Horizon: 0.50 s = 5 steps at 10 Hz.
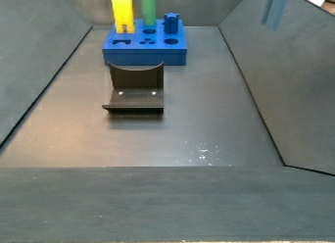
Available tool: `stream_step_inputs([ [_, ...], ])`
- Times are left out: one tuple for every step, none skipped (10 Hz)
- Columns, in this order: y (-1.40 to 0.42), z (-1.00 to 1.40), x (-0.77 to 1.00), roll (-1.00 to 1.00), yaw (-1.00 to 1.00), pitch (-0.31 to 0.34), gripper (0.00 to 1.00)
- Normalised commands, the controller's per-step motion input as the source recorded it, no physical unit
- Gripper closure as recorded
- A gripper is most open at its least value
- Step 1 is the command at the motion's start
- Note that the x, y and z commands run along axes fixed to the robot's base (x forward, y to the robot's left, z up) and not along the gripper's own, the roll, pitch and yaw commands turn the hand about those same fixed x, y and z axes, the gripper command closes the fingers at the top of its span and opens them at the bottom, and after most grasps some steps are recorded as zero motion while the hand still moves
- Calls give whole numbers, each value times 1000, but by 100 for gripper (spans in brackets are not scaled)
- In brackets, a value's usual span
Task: Pick up the square-circle object. Move up. Rotate the square-circle object. Place the square-circle object on the fixture. Regrasp the square-circle object. Move to above the board. Insert the square-circle object.
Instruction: Move to above the board.
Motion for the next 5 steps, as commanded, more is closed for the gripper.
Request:
stream_step_inputs([
  [17,630,-37,-83,-20,78,100],
  [15,417,-10,-87,-20,88,100],
  [13,261,-3,-89,-21,83,100],
  [-1000,-45,619,-42,-210,171,100],
  [-1000,-59,622,-37,-203,164,100],
])
